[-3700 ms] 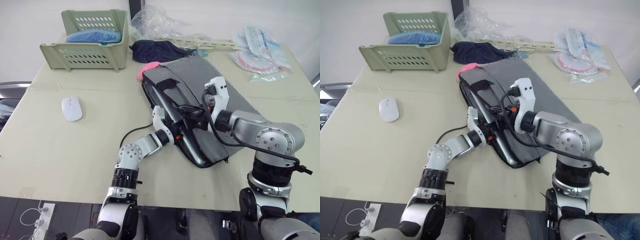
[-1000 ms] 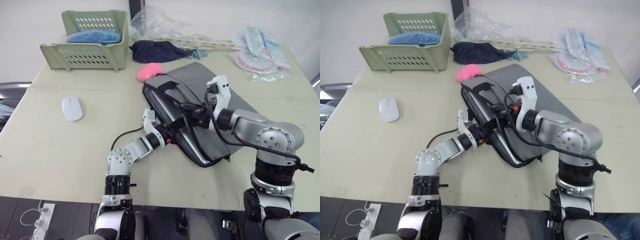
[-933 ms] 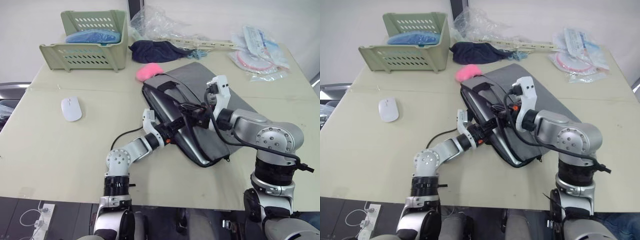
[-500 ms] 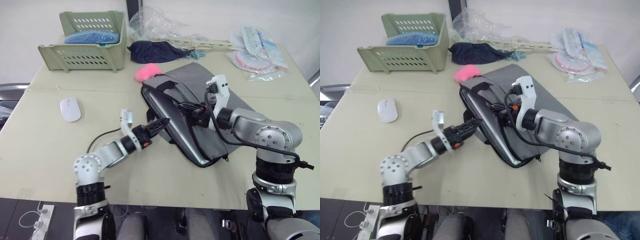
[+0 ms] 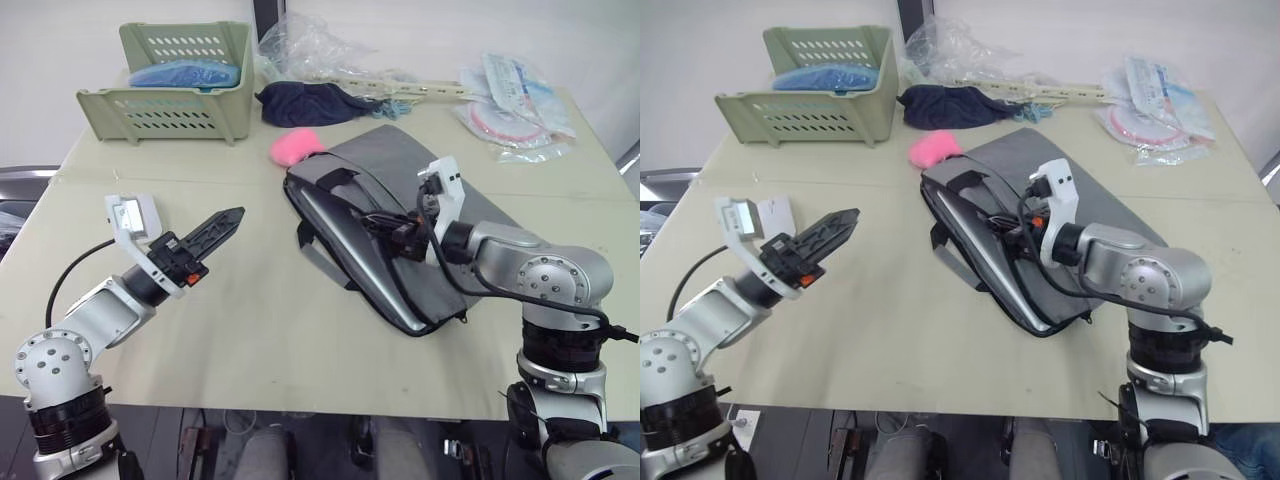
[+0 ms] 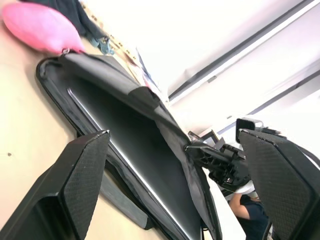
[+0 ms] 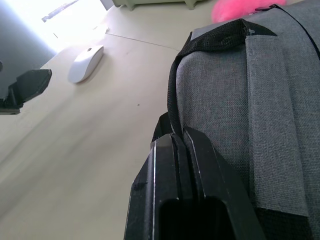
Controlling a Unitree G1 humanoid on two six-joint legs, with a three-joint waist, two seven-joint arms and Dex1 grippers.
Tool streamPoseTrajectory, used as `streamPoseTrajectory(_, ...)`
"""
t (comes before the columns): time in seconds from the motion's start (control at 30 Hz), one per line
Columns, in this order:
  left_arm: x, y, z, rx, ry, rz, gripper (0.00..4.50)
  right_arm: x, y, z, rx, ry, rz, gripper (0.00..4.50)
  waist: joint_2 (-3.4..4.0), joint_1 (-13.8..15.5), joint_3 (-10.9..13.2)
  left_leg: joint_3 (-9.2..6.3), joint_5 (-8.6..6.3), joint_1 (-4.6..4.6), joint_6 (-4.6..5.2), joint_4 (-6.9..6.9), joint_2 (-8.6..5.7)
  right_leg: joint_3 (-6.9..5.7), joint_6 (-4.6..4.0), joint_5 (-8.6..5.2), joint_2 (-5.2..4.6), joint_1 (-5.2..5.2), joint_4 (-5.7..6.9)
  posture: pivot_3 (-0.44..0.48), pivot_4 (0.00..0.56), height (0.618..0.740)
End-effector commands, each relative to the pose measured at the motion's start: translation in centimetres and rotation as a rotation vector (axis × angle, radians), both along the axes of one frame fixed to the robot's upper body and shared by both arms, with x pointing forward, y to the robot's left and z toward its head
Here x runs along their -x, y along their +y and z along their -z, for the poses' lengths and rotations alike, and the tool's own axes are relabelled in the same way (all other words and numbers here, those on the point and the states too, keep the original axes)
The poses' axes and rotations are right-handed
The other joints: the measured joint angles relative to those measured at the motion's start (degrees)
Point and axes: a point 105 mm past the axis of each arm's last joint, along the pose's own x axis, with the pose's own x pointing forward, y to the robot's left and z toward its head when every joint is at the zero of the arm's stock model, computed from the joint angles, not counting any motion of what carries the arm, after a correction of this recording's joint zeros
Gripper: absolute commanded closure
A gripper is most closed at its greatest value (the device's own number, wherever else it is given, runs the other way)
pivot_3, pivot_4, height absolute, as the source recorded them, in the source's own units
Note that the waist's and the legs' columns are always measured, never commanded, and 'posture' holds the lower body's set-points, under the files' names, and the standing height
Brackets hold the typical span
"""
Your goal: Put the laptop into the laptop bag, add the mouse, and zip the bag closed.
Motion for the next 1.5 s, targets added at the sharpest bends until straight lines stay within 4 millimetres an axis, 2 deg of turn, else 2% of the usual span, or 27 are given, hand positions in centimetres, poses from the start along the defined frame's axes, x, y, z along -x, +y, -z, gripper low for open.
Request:
streamPoseTrajectory(0.03,2.2,-1.1,1.7,-0.147,0.019,0.143,0.11,0.4,0.0,-0.5,-0.009,-0.049,-0.015,4.5,0.0,-0.5,0.0,0.0,-0.01,0.0,-0.02,-0.01,0.01,-0.01,0.0,0.0,0.03,0.0,0.0,0.0,0.15,0.74)
streamPoseTrajectory(0.13,3.4,-1.0,3.8,-0.233,0.076,0.193,0.11,0.9,0.4,-0.3,-0.011,-0.051,-0.038,4.5,0.06,-0.7,0.0,0.05,-0.03,0.05,-0.09,-0.14,0.02,0.01,-0.02,-0.01,0.08,-0.05,-0.04,0.0,0.15,0.74)
streamPoseTrajectory(0.23,3.3,-0.3,4.0,-0.244,0.05,0.171,0.11,1.2,0.5,0.0,0.007,-0.05,-0.047,4.5,0.06,-0.6,0.0,0.09,-0.02,0.03,-0.12,-0.17,0.06,0.03,-0.02,-0.02,0.13,-0.05,-0.13,0.0,0.15,0.74)
streamPoseTrajectory(0.33,2.5,1.0,4.1,-0.267,0.016,0.089,0.11,1.5,0.3,0.4,0.027,-0.046,-0.047,4.5,0.07,-0.6,0.0,0.09,-0.04,0.05,-0.21,-0.17,0.16,0.09,-0.05,-0.03,0.23,-0.05,-0.15,0.0,0.15,0.74)
streamPoseTrajectory(0.47,2.4,2.1,4.3,-0.282,0.003,0.079,0.11,1.8,0.0,0.7,0.05,-0.043,-0.058,4.5,0.07,-0.7,0.0,0.18,-0.05,0.06,-0.23,-0.24,0.2,0.14,-0.06,-0.04,0.3,-0.09,-0.19,0.0,0.15,0.74)
streamPoseTrajectory(0.67,3.2,3.2,6.0,-0.275,0.099,0.121,0.11,1.8,0.3,1.3,0.045,-0.036,-0.068,4.5,0.07,-0.7,0.0,0.22,-0.05,0.09,-0.23,-0.28,0.23,0.16,-0.07,-0.04,0.32,-0.11,-0.2,0.0,0.15,0.74)
streamPoseTrajectory(0.8,3.2,3.9,6.0,-0.295,0.078,0.11,0.03,2.0,0.5,0.6,-0.008,-0.055,-0.092,2.93,0.08,-0.7,0.0,0.22,-0.05,0.07,-0.23,-0.3,0.24,0.16,-0.07,-0.04,0.32,-0.13,-0.21,0.0,0.15,0.74)
streamPoseTrajectory(0.93,3.2,5.5,5.2,-0.342,0.025,0.072,0.03,3.2,-1.0,-2.0,-0.11,-0.068,-0.136,0.87,0.08,-0.7,0.1,0.24,-0.05,0.08,-0.23,-0.31,0.25,0.17,-0.08,-0.04,0.33,-0.13,-0.22,0.0,0.15,0.74)
streamPoseTrajectory(1.0,3.2,7.1,4.9,-0.393,0.014,0.024,0.03,4.1,-2.6,-4.5,-0.154,-0.093,-0.159,0.04,0.13,-0.7,0.1,0.24,-0.05,0.06,-0.23,-0.3,0.25,0.16,-0.08,-0.04,0.33,-0.15,-0.22,0.0,0.15,0.74)
streamPoseTrajectory(1.1,3.2,9.1,4.2,-0.444,0.002,-0.031,0.03,4.9,-5.3,-6.2,-0.088,-0.162,-0.128,0.04,0.15,-0.5,0.1,0.29,-0.05,0.06,-0.23,-0.33,0.26,0.18,-0.09,-0.05,0.34,-0.18,-0.24,0.0,0.15,0.74)
streamPoseTrajectory(1.23,2.6,13.9,2.3,-0.506,-0.034,-0.203,0.03,5.4,-11.8,-3.1,0.394,-0.273,-0.031,0.04,0.03,0.3,0.0,0.28,-0.07,0.08,-0.25,-0.58,0.26,0.18,-0.1,-0.06,0.34,-0.17,-0.44,0.0,0.15,0.74)
streamPoseTrajectory(1.3,2.4,15.9,1.5,-0.549,-0.062,-0.273,0.03,5.6,-14.4,-2.6,0.47,-0.286,-0.001,0.04,-0.11,0.2,0.0,0.43,-0.07,0.16,-0.25,-0.75,0.26,0.2,-0.09,-0.06,0.34,-0.17,-0.53,0.0,0.15,0.74)
streamPoseTrajectory(1.4,2.2,20.7,0.6,-0.732,-0.083,-0.401,0.03,5.9,-21.5,-2.8,0.506,-0.33,0.226,0.04,-0.13,-0.4,0.0,0.69,-0.06,0.23,-0.24,-0.72,0.25,0.26,-0.06,-0.04,0.34,-0.17,-0.51,0.0,0.15,0.74)
streamPoseTrajectory(1.5,2.0,23.5,0.5,-0.864,-0.09,-0.486,0.03,6.8,-25.1,-2.3,0.541,-0.349,0.325,0.04,-0.07,-0.8,0.0,0.8,-0.06,0.35,-0.25,-0.84,0.26,0.28,-0.06,-0.04,0.36,-0.18,-0.5,0.0,0.15,0.74)
